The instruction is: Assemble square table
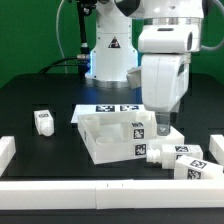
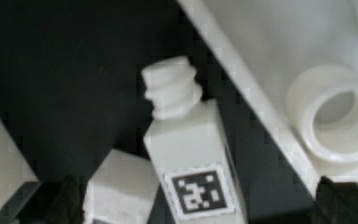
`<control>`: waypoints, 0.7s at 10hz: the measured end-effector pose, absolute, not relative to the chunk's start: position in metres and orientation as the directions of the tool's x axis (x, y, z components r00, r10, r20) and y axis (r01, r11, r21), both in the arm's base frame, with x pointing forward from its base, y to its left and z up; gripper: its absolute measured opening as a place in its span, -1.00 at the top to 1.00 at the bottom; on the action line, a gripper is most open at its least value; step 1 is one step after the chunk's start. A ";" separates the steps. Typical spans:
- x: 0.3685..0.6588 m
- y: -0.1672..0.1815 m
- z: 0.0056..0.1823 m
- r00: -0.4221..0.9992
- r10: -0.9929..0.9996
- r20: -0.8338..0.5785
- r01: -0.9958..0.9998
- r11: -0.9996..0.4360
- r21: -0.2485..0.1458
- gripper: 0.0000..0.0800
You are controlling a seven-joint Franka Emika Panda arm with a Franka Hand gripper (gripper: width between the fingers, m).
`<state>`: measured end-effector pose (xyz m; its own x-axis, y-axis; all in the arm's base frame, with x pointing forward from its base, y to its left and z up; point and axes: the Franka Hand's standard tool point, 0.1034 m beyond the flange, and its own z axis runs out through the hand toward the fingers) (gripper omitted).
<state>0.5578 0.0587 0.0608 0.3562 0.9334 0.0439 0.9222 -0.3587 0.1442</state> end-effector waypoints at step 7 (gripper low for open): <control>0.573 0.083 0.050 0.493 0.869 0.039 0.865 -0.494 0.088 -0.63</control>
Offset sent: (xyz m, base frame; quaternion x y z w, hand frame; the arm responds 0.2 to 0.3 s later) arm 0.0195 0.0312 0.0016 0.0644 -0.0369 0.1335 0.9883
